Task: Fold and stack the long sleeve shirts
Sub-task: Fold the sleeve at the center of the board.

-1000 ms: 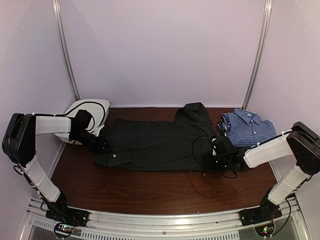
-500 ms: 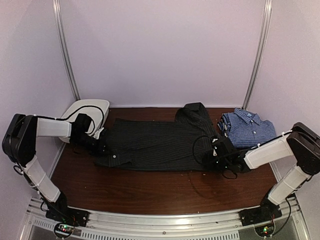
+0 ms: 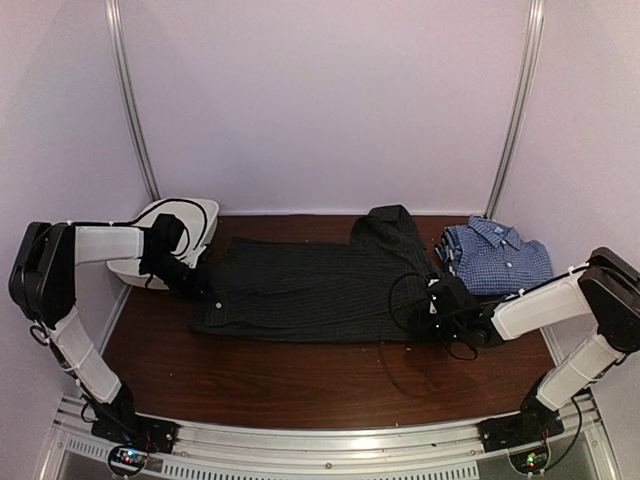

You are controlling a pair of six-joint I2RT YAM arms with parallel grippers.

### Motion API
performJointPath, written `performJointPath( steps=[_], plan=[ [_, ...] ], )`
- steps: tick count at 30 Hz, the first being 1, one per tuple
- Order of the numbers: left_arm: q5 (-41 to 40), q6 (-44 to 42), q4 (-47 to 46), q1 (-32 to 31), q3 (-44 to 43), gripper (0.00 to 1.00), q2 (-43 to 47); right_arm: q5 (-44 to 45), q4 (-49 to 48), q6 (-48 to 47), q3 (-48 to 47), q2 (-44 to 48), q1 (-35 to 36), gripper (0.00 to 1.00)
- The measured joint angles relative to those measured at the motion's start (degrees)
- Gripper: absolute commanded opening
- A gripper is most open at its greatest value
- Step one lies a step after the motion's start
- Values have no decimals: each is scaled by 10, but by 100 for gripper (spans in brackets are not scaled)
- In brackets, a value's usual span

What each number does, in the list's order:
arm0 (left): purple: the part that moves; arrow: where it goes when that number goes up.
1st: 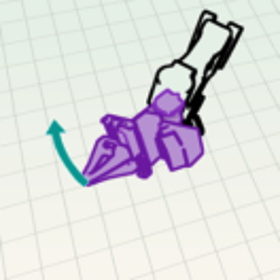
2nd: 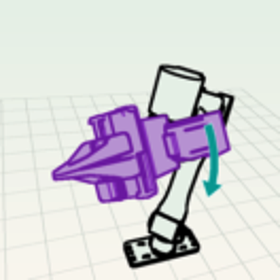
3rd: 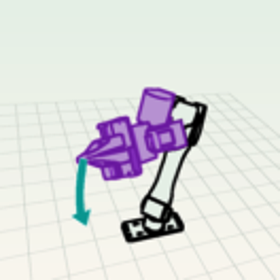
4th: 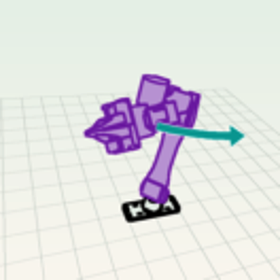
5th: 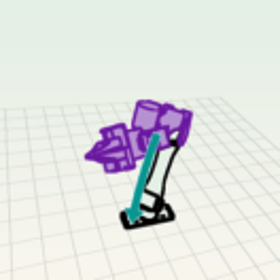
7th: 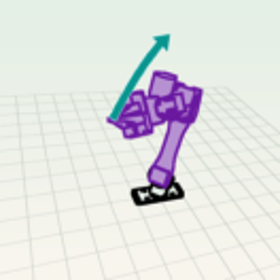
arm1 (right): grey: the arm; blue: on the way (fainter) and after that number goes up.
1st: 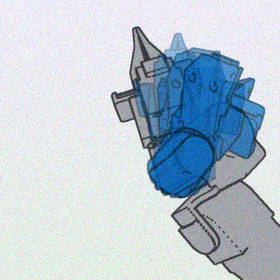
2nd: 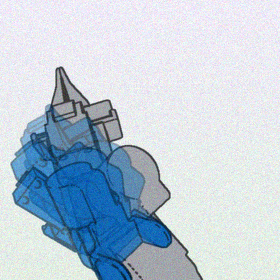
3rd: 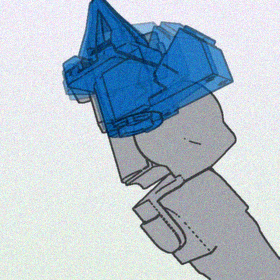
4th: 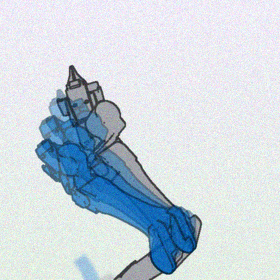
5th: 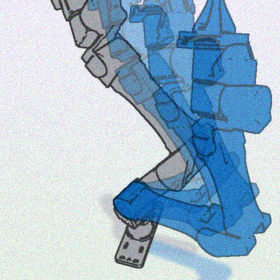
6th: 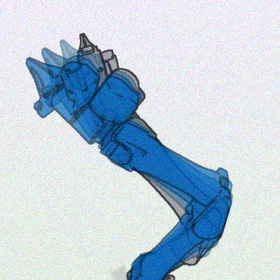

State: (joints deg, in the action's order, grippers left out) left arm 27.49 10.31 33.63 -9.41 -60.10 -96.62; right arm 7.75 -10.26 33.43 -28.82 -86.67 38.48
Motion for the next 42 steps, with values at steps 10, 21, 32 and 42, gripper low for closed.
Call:
performJointPath(
  steps=[10, 21, 32, 42],
  plan=[
    [-18, -19, 29, 1, -8, 3, -25, 5, 2, 5, 0, 0, 0, 56],
    [-43, -18, 38, 1, -42, 30, -52, 14, 13, 9, 0, 5, 1, 57],
    [-103, 6, 1, -2, -47, 43, 36, 16, 133, 17, 3, 147, 30, 61],
    [-89, 101, -205, -144, 114, 43, 123, 38, 169, -6, -107, 64, 28, 60]
  ],
)
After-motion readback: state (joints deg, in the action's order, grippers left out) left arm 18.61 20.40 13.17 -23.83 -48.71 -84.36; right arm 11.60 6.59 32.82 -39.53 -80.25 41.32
